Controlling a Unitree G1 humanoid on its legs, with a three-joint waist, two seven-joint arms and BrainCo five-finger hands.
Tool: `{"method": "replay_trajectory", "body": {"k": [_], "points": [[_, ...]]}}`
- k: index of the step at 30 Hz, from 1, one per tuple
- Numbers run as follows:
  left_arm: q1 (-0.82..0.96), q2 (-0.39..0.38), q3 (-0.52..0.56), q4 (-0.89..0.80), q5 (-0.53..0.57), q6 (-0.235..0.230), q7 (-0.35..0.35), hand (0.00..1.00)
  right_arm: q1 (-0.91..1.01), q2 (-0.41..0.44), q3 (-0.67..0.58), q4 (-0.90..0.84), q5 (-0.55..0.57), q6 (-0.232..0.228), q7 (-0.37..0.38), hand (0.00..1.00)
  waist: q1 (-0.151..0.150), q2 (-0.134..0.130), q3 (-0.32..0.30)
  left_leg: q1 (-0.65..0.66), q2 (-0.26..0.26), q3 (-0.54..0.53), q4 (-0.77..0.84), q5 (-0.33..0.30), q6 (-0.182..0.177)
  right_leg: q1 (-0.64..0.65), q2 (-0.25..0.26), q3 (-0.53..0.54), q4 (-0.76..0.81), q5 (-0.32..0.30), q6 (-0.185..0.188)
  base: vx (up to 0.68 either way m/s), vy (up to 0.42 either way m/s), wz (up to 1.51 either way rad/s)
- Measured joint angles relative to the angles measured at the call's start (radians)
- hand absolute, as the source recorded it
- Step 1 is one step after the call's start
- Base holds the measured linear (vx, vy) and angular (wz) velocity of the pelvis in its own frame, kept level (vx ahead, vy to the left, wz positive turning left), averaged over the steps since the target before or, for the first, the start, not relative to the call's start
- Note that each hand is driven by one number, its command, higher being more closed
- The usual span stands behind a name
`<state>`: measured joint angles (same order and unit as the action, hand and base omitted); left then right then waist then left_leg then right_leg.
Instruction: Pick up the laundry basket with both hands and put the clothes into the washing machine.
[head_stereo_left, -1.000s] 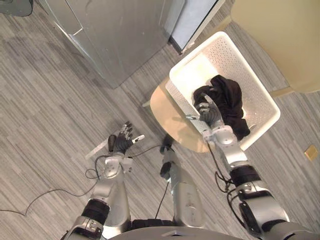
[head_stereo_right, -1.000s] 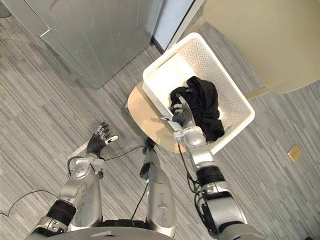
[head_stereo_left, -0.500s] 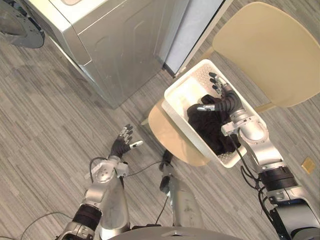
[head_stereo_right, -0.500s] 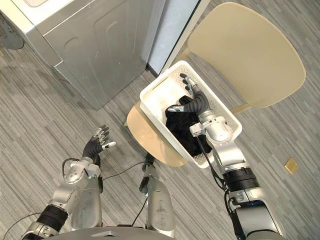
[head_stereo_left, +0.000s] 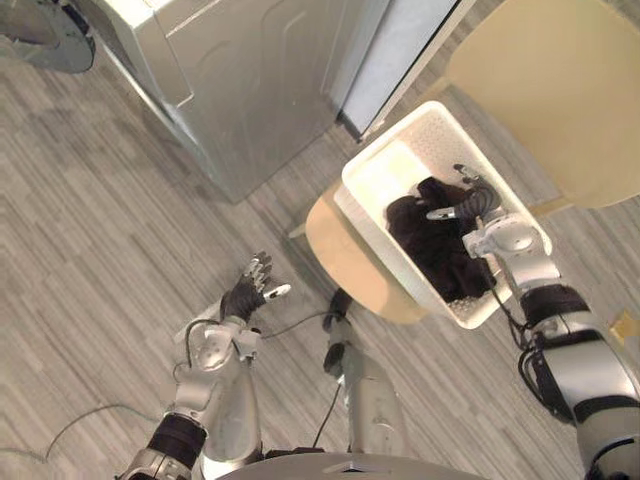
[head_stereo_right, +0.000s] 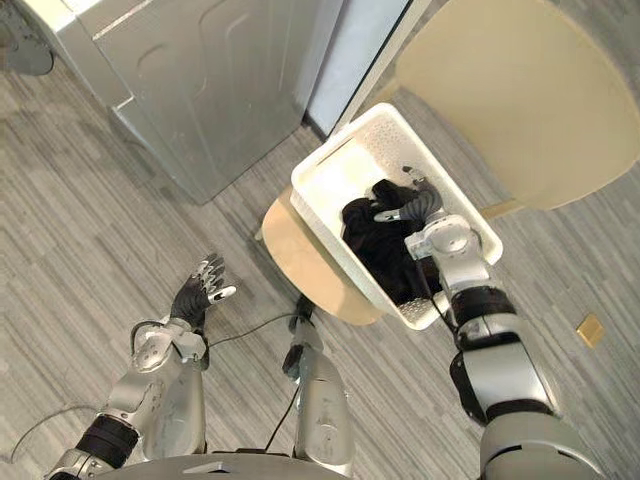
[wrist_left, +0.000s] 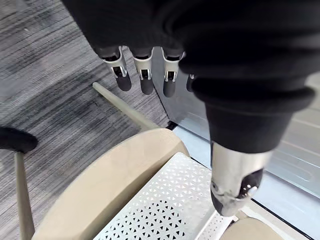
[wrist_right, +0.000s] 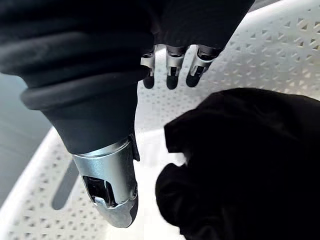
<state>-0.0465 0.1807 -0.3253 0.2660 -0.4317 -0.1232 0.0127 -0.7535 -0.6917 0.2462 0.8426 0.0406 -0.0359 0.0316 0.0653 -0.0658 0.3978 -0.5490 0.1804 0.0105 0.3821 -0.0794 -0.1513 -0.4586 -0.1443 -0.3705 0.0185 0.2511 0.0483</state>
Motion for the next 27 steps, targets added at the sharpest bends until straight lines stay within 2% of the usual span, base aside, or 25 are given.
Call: {"method": "replay_trajectory", "body": {"k": [3, 6, 9, 13, 14, 18, 20, 27], "points": [[-0.001, -0.006, -0.021, 0.0, -0.04, 0.0, -0.003, 0.0, -0.072, -0.007, 0.021, 0.133, -0.015, 0.001, -0.014, 0.0, 0.016, 0.027, 0.015, -0.027, -0.011, -0.011, 0.001, 0.006, -0.001, -0.022, -0.009, -0.003, -0.002, 0.008, 0.011, -0.04, 0.033, 0.11], [-0.019, -0.019, -0.035, 0.002, -0.078, -0.003, -0.008, 0.0, -0.126, -0.01, 0.026, 0.246, -0.037, 0.002, -0.019, 0.0, 0.019, 0.049, 0.035, -0.065, -0.02, -0.023, 0.002, 0.018, 0.007, -0.046, -0.016, -0.016, -0.004, 0.016, 0.012, -0.02, 0.039, 0.14], [-0.038, -0.042, -0.035, 0.003, -0.096, -0.005, -0.013, 0.0, -0.146, -0.011, 0.055, 0.297, -0.05, 0.001, -0.02, 0.0, 0.025, 0.055, 0.045, -0.098, -0.023, -0.03, 0.01, 0.025, 0.001, -0.072, -0.018, -0.024, -0.003, 0.026, 0.002, 0.01, 0.033, 0.08], [-0.056, -0.073, -0.038, -0.025, -0.099, -0.007, -0.021, 0.0, -0.163, -0.021, 0.115, 0.314, -0.138, 0.006, -0.019, 0.0, 0.032, 0.063, 0.057, -0.13, -0.023, -0.029, 0.016, 0.023, 0.004, -0.103, -0.023, -0.028, 0.011, 0.026, 0.002, 0.0, 0.034, 0.03], [-0.06, -0.087, -0.038, -0.045, -0.1, -0.007, -0.021, 0.0, -0.166, -0.029, 0.137, 0.313, -0.169, 0.011, -0.024, 1.0, 0.034, 0.065, 0.058, -0.151, -0.023, -0.03, 0.018, 0.022, 0.005, -0.125, -0.027, -0.029, 0.026, 0.02, 0.002, 0.0, 0.0, 0.0], [-0.061, -0.111, -0.036, -0.066, -0.113, -0.007, -0.03, 0.0, -0.168, -0.044, 0.177, 0.313, -0.244, 0.023, -0.032, 1.0, 0.032, 0.065, 0.058, -0.17, -0.019, -0.035, 0.017, 0.019, 0.011, -0.147, -0.036, -0.045, 0.057, -0.005, -0.004, -0.01, 0.013, 0.09], [-0.06, -0.125, -0.034, -0.104, -0.115, -0.007, -0.035, 0.0, -0.177, -0.074, 0.183, 0.311, -0.246, 0.023, -0.034, 1.0, 0.033, 0.066, 0.058, -0.195, -0.016, -0.031, 0.015, 0.02, 0.01, -0.185, -0.049, -0.052, 0.1, -0.029, -0.009, 0.0, 0.008, 0.09], [-0.074, -0.167, -0.012, -0.107, -0.119, -0.006, -0.038, 0.0, -0.185, -0.091, 0.166, 0.31, -0.208, 0.023, -0.038, 1.0, 0.024, 0.065, 0.057, -0.194, -0.007, -0.007, -0.017, 0.047, 0.003, -0.203, -0.059, -0.055, 0.113, -0.034, -0.01, 0.01, 0.002, 0.03]]}}
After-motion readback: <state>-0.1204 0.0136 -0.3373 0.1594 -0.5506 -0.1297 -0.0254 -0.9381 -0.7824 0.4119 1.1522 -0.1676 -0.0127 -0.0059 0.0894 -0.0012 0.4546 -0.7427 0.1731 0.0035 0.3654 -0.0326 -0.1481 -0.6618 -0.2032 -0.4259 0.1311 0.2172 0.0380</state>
